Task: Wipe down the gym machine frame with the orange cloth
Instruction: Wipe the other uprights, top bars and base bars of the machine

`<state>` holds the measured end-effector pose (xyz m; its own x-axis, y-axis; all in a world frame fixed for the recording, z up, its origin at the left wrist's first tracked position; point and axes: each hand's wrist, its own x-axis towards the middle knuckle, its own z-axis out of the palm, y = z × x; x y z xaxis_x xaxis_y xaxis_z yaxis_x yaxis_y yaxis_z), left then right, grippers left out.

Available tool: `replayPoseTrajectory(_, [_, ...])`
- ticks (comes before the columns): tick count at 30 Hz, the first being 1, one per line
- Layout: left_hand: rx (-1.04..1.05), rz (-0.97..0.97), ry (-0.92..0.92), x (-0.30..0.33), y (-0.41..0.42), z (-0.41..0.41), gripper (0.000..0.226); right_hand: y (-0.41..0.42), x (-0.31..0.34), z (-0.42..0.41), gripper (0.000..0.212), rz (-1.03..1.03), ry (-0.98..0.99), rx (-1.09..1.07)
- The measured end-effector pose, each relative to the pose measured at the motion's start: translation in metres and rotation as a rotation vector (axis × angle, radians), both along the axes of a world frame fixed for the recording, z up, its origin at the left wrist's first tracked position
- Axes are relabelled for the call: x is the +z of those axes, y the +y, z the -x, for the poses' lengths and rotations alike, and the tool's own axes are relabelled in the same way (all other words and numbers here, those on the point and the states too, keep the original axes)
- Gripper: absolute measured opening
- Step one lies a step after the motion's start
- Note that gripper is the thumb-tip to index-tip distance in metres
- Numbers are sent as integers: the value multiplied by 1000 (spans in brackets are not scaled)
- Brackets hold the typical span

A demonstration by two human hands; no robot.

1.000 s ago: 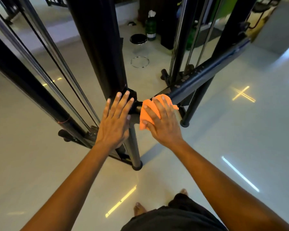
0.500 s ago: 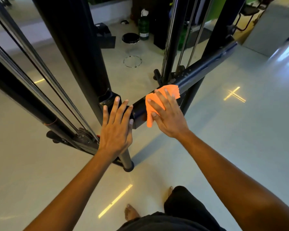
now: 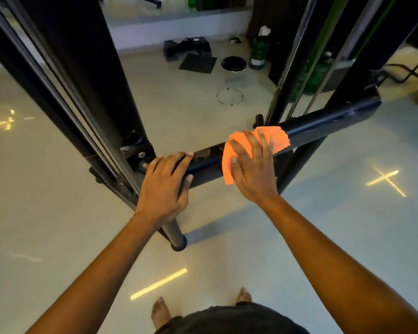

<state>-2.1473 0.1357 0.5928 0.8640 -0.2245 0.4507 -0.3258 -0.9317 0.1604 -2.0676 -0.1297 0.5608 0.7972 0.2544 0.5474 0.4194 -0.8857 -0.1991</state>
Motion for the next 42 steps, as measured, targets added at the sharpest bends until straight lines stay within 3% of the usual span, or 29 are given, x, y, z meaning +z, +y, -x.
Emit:
replayPoseTrajectory(5, [164,81,-1,0,-27,-3,44,54,-18,21,52,-58,-50,111])
replayPoseTrajectory(8, [222,143,20,1,-36,-1,42,23,-19,7,53,53,-162,259])
replayPoseTrajectory(10, [239,154,34,3,-40,0,41,-8,-13,-11,56,108,-180,243])
replayPoseTrajectory(14, [289,144,41,4,-48,-1,40,-25,-7,-21,55,9,-105,118])
replayPoseTrajectory(21, [295,104,76,3,-67,0,45,5,-12,-11,52,75,-191,314])
replayPoseTrajectory(26, [284,100,100,4,-61,-1,48,-41,-14,-34,52,15,-151,184])
replayPoseTrajectory(32, [278,147,98,6,-65,-8,46,21,-21,0,52,-149,-79,85])
replayPoseTrajectory(39, [257,63,86,3,-66,-10,51,-40,-24,-35,58,48,-217,245])
replayPoseTrajectory(42, [261,-11,74,-1,-68,-9,52,-53,-15,-38,56,-18,-145,115])
